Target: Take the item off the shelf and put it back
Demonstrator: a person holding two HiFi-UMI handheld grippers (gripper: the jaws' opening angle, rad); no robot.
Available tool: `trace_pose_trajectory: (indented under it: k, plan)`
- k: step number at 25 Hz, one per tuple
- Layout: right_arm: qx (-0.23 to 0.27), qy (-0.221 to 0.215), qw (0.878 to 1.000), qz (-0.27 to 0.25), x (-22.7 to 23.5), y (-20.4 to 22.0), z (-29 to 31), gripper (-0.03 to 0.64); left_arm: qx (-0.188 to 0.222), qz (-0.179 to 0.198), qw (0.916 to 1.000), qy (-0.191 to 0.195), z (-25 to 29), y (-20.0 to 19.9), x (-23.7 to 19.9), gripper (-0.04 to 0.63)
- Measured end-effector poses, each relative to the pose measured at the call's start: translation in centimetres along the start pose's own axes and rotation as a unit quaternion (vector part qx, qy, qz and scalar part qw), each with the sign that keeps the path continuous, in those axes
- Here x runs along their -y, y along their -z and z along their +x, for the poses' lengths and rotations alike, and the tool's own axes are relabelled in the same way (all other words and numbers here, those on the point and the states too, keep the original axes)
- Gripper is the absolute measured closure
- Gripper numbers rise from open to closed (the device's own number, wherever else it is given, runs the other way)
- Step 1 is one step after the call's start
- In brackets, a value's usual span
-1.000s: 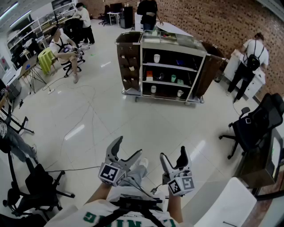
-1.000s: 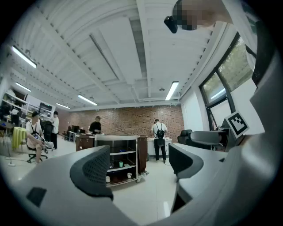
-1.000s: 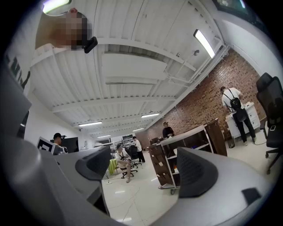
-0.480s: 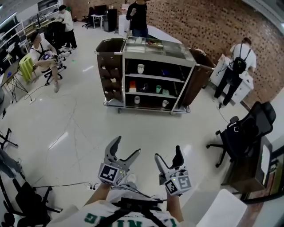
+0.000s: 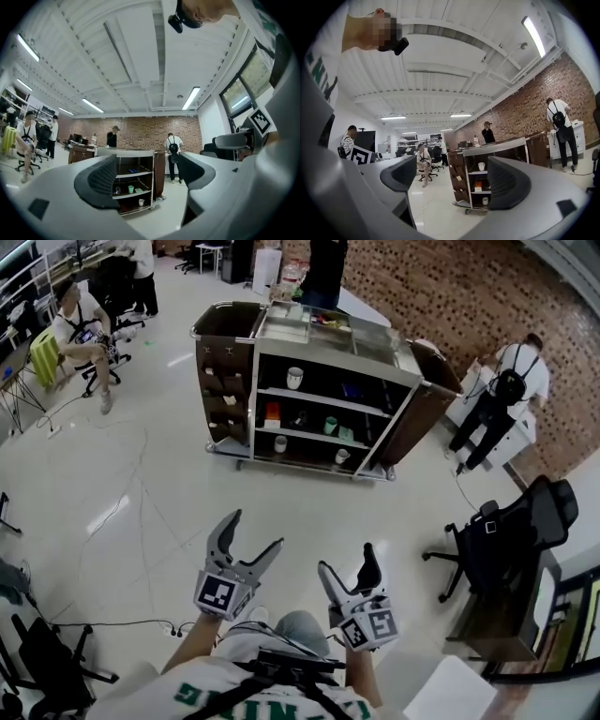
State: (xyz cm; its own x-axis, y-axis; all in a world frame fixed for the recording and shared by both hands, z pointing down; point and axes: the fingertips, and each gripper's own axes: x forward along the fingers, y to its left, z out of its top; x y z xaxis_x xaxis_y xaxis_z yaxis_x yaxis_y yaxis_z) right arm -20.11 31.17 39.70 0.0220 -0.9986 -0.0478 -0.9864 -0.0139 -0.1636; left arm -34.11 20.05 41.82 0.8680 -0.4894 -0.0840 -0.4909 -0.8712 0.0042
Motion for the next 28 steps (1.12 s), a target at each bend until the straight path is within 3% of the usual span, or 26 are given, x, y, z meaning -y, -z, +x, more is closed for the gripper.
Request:
trace_pose_trajectory:
  k: [7,16,20,24,28]
  plan:
    - [0.012,0.012,1.000,0.017,8.0,-0.1,2.4,0.137,-0.023,0.004,0.9997,0.012,5.4,2.4,2.3,0.201]
    - [0.037,-0.046,0.998,0.025,21.6,-3.8,9.1,0.137,-0.025,-0.009,0.9970,-0.073,16.6,2.6,3.8,0.201]
    - [0.039,-0.069,0.996,0.041,27.6,-4.5,10.8,0.137,-0.001,0.009,0.9934,-0.114,22.2,0.7,4.8,0.201]
    - [0.034,-0.081,0.995,0.049,32.0,-4.6,12.3,0.138,0.009,0.046,0.9913,-0.123,25.4,-1.5,6.7,0.201]
    - [0.032,-0.090,0.994,0.054,34.0,-4.4,14.1,0.138,-0.005,0.041,0.9913,-0.125,27.8,-1.7,7.7,0.202]
